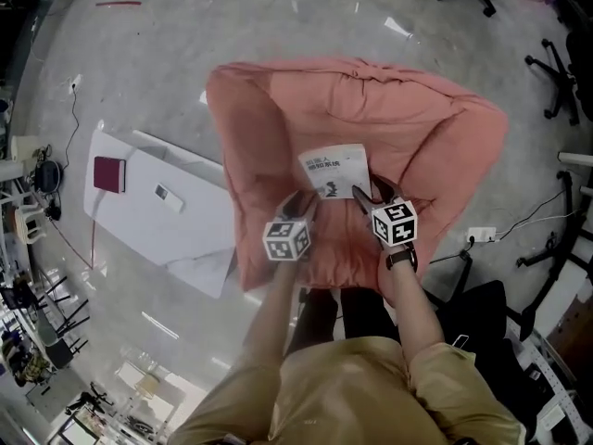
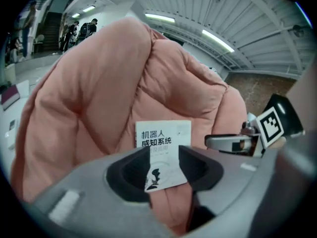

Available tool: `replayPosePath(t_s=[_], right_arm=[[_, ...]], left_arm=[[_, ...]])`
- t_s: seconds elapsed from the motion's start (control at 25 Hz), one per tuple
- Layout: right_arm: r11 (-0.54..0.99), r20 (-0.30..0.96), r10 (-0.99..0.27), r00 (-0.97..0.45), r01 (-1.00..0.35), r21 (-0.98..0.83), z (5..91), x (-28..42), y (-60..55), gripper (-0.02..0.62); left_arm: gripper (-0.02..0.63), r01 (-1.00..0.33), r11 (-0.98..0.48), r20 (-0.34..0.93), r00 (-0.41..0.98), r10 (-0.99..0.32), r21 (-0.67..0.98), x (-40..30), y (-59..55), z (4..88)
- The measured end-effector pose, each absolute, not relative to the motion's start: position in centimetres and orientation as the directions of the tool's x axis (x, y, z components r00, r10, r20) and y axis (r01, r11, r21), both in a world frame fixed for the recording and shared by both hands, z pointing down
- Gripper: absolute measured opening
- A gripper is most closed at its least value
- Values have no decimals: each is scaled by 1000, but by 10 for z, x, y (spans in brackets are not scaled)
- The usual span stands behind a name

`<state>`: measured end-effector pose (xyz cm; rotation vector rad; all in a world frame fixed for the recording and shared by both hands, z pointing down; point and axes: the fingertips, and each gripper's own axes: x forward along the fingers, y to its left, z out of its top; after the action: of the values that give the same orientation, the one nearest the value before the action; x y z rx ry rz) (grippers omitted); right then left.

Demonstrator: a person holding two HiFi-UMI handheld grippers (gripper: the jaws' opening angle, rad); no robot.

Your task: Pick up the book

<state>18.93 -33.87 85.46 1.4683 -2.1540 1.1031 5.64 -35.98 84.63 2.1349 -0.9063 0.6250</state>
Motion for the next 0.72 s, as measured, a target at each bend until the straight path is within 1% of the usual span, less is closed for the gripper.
replayPosePath(t_s=[0.2, 0.52, 0.72], right_arm=[[207, 662, -621, -420, -902, -378, 890, 193, -365, 250], [236, 685, -598, -415, -909, -345, 926, 192, -391, 264], [250, 678, -602, -422, -906, -341, 936, 190, -403, 264]], left_arm=[[233, -751, -466, 671, 645, -366, 468, 63, -375, 890], [244, -765, -445, 697, 627, -349, 465, 65, -402, 932], [245, -756, -439, 683, 642, -349, 486, 71, -412, 943]])
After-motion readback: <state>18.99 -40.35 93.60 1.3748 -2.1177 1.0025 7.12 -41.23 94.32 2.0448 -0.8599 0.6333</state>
